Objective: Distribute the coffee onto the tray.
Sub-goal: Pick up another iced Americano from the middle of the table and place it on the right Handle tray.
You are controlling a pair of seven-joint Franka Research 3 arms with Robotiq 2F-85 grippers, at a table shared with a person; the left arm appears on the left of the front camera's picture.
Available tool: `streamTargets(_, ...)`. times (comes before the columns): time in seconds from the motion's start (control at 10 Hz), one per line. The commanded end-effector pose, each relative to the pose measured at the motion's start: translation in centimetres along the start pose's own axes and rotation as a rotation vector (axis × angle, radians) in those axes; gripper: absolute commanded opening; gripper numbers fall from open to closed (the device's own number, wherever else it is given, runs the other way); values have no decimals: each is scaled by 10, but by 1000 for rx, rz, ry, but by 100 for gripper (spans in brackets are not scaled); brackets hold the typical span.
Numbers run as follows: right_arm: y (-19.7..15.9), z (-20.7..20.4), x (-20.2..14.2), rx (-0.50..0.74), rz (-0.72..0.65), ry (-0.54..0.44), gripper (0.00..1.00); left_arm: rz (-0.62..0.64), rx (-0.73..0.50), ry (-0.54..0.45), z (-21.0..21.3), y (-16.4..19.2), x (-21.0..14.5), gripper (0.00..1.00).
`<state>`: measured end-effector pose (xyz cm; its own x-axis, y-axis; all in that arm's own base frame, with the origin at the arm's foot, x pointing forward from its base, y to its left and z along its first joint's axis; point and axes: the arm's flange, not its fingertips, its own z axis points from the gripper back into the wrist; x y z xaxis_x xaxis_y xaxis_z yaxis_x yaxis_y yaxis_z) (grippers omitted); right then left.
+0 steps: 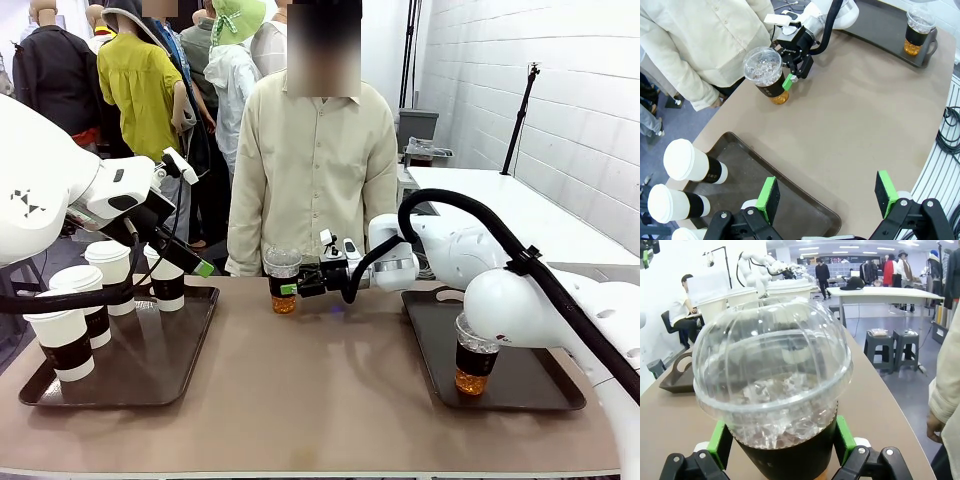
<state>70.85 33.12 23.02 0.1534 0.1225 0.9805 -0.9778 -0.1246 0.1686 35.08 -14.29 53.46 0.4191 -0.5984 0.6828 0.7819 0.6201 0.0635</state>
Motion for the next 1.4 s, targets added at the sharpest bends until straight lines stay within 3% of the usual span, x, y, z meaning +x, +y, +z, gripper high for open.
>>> streamTargets(0.0, -8, 1, 5, 46, -22, -3, 100, 3, -2, 7, 0, -2, 0, 100)
streamTargets(0.2, -7, 2, 4, 57, -8, -17, 64, 3, -2, 7, 0, -2, 0, 100)
streamTargets(0.9, 7, 21, 27, 9, -11, -16, 64, 3, -2, 7, 0, -2, 0, 100)
streamTargets(1.3, 58, 72, 64, -14, -33, -24, 64, 3, -2, 7, 0, -2, 0, 100)
